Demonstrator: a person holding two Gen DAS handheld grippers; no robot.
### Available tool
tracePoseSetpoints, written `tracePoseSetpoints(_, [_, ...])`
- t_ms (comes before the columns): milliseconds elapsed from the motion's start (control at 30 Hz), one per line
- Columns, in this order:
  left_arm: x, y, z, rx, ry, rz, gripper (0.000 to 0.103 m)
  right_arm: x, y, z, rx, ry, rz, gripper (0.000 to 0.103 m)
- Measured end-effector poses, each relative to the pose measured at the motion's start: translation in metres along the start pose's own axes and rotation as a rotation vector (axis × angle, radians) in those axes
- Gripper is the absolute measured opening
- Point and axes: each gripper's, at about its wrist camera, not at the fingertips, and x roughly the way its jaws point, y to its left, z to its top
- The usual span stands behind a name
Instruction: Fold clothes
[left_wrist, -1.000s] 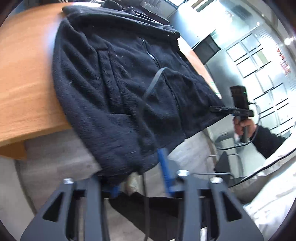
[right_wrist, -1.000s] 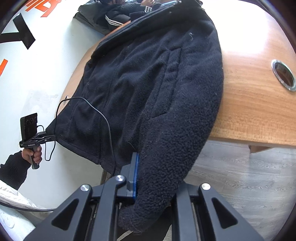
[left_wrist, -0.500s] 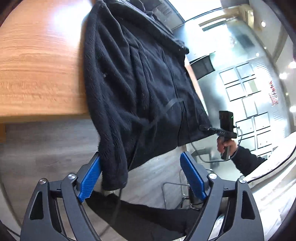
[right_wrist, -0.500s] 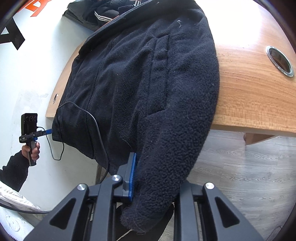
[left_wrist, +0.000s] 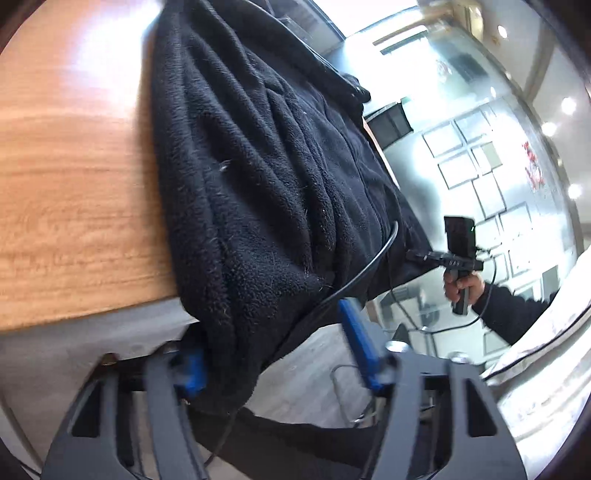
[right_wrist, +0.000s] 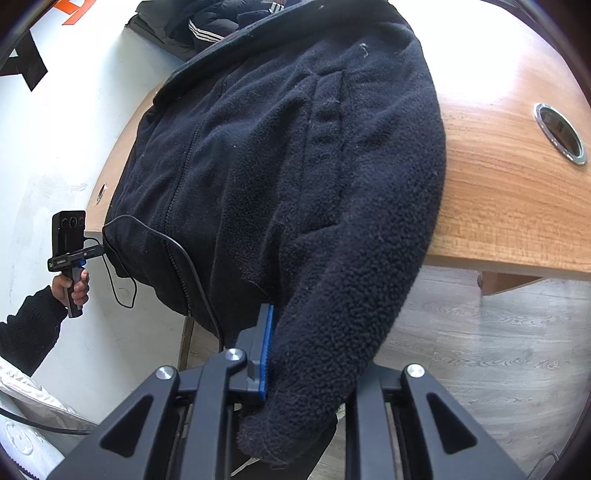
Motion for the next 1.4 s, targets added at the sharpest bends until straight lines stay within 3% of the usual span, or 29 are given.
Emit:
tracePoseSetpoints(100, [-0.006,-0.008,-0.002,0.024,0.024,0.011,0.008,-0.007,-0.004,-0.001,0.009,-0.014,0.017,0.014])
tracePoseSetpoints(367, [-0.025,-0.061,0.010,0.077,0.073,0.189,0.008,-0.044,0.024,0.018,-0.082,-0.057,-0.018,0.013])
tracePoseSetpoints(633, [-0.070,-0.115,0.058,0.037,0.026,0.252,0.008,-0.117,0.052,0.051,-0.152,-0.212,0.099,0.012])
tracePoseSetpoints(800, [-0.110,-0.119,0.102,-0.045,-0.056,0.183,0.008,-0.151,0.046,0.084,-0.110,-0.299,0.198,0.012])
tracePoseSetpoints(1000, [-0.154,-0.114,0.165,-0.196,-0.195,0.008,0.008,-0.173,0.052,0.162,-0.026,-0.381,0.269,0.012])
tracePoseSetpoints(1067, [-0.166,-0.107,0.199,-0.218,-0.237,-0.050,0.008,-0.182,0.052,0.196,-0.008,-0.411,0.259,0.012])
tracePoseSetpoints(1200, [-0.162,-0.095,0.273,-0.224,-0.287,-0.093,0.008,-0.194,0.049,0.264,0.027,-0.478,0.243,0.012])
tracePoseSetpoints(1400, [-0.160,-0.051,0.374,-0.219,-0.291,-0.116,0.008,-0.175,0.032,0.357,0.053,-0.543,0.206,0.012])
